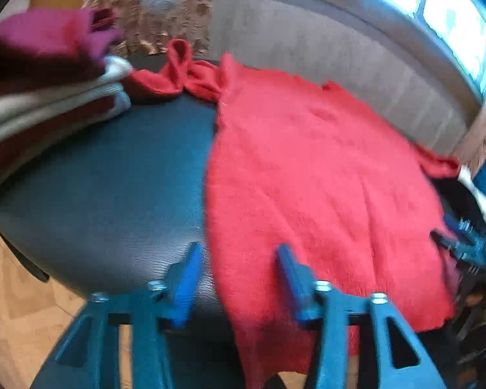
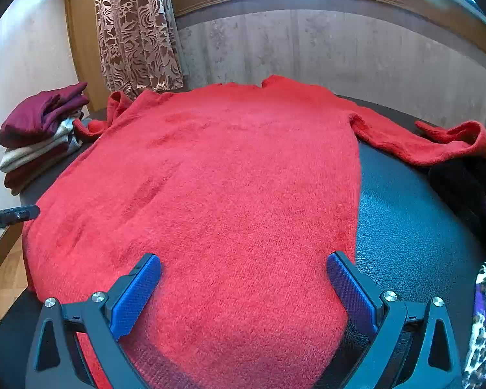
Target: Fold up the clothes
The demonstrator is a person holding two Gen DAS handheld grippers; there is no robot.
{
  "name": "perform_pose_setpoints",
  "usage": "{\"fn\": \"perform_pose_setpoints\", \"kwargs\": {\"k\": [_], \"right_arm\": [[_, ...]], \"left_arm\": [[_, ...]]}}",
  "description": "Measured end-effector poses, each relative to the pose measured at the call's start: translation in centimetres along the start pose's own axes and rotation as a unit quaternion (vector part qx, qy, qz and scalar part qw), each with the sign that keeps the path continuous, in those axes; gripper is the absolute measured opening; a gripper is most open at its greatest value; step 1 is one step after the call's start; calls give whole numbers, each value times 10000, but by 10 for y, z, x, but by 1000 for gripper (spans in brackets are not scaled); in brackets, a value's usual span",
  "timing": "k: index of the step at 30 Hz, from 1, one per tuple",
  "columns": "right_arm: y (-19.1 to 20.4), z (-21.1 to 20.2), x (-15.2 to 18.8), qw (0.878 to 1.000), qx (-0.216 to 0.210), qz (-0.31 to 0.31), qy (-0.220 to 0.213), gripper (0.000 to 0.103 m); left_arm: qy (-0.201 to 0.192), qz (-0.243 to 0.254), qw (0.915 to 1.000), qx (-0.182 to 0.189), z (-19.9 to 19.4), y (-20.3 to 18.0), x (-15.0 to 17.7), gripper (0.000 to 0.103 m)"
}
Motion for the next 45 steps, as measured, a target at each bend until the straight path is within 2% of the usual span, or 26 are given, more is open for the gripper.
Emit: {"fn": "perform_pose_setpoints", "kwargs": {"k": [8, 10, 11, 14, 16, 18, 20, 23, 26, 27, 29, 31, 35, 36, 38, 42, 44, 45], "right_arm": [[0, 1, -2, 10000, -1, -47, -11, 103], [-2, -1, -1, 10000, -14, -60, -10, 103], [-2, -1, -2, 10000, -14, -67, -9, 103], [-3, 0, -2, 10000, -24, -81, -14, 103], [-3, 1, -3, 10000, -37, -72, -22, 103], [-4, 1, -2, 10000, -33, -82, -28, 103], [-5, 1, -1, 10000, -26, -79, -37, 103], [-4, 0, -2, 10000, -56, -66, 9, 103], [-5, -3, -2, 9998, -105, -51, 155, 103], [-8, -10, -2, 9995, -188, 101, 252, 103], [-18, -27, -1, 9972, -396, 516, 359, 103], [-36, -46, 7, 9924, -573, 1012, 394, 103], [-62, -53, 41, 9769, -806, 1776, 876, 103], [-63, -57, 41, 9768, -843, 1826, 733, 103], [-59, -54, 39, 9768, -722, 1877, 737, 103], [-34, -39, 26, 9880, -508, 1312, 630, 103], [-23, -29, 21, 9946, -117, 841, 592, 83], [-18, -25, 18, 9965, 81, 603, 572, 54]], "left_arm": [[224, -121, 9990, -360, -10, 16, 3, 11], [197, -200, 9992, -296, -12, 14, 3, 13], [178, -243, 9992, -254, -12, 13, 3, 17], [-139, -461, 9987, -135, -27, 11, -11, 19], [-449, -403, 9980, -165, -41, 6, -26, 21], [-678, -144, 9976, -48, -47, -10, -42, 27], [-670, 104, 9977, 42, -37, -27, -51, 28], [-471, 537, 9972, 203, -1, -54, -54, 28], [95, 698, 9975, 3, 51, -58, -45, 29], [105, 760, 9970, -35, 57, -56, -44, 30], [-4, 923, 9957, -93, 63, -54, -44, 33], [59, 1040, 9946, -24, 65, -53, -47, 35], [77, 1105, 9937, 188, 66, -50, -48, 40], [63, 1076, 9938, 253, 65, -48, -48, 40], [17, 1059, 9940, 277, 62, -48, -47, 40], [-83, 1118, 9935, 200, 60, -50, -47, 40], [-80, 1152, 9931, 210, 61, -50, -48, 40], [-48, 1177, 9928, 233, 62, -49, -49, 40]]}}
Point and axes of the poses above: each gripper's, at about its wrist camera, not at the fingertips, and z roughly the way its jaws point, y to its left, x to its underside, the point moved 9 cm from there along z, roughly the way its jaws point, and after that the axes turned 15 degrees about x, right-handed, at the moved point
